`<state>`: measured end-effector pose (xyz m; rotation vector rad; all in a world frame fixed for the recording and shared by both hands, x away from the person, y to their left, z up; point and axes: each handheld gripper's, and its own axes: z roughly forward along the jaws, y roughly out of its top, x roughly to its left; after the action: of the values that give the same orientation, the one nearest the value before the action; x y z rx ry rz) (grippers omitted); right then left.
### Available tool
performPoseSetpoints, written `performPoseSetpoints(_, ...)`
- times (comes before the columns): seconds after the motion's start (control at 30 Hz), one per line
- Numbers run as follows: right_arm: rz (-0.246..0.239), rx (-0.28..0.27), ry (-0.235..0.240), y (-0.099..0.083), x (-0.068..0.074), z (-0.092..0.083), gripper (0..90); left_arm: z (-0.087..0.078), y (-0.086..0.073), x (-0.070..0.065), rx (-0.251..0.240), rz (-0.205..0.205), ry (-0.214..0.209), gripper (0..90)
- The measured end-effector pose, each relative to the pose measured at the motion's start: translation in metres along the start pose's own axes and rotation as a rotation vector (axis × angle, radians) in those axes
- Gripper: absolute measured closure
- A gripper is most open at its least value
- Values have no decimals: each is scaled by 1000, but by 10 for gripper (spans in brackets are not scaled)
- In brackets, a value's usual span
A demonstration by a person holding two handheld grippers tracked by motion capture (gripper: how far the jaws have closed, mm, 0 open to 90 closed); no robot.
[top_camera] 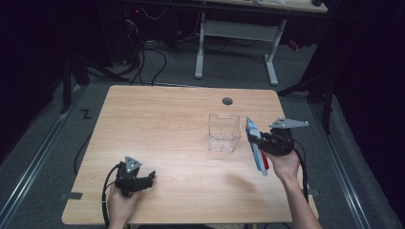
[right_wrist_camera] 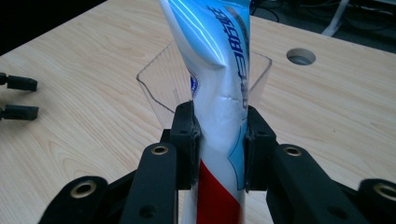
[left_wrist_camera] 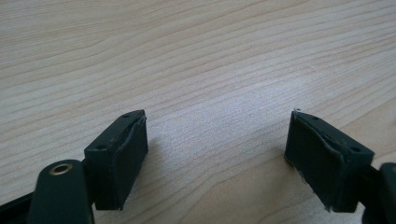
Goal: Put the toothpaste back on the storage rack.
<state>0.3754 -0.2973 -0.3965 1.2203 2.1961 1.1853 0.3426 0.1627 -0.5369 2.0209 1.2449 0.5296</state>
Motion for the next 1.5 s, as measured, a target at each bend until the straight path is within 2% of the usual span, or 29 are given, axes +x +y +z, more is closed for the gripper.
performPoseSetpoints(0.3,-21,-46,35,13,11,0,708,0,0,0,1,-1,-1,213)
performPoseSetpoints(0.6,-31,-69,41,26,17,1,708,0,0,0,-1,-1,0,213)
performPoseSetpoints(0.83,-18,-97,54,34,16,3,708,0,0,0,-1,-1,0,213)
performPoseSetpoints(1.27,-41,-118,46,55,21,10,707,0,0,0,-1,0,-1,212)
performPoseSetpoints(1.5,-35,-118,32,63,22,13,707,0,0,0,-1,0,-2,212)
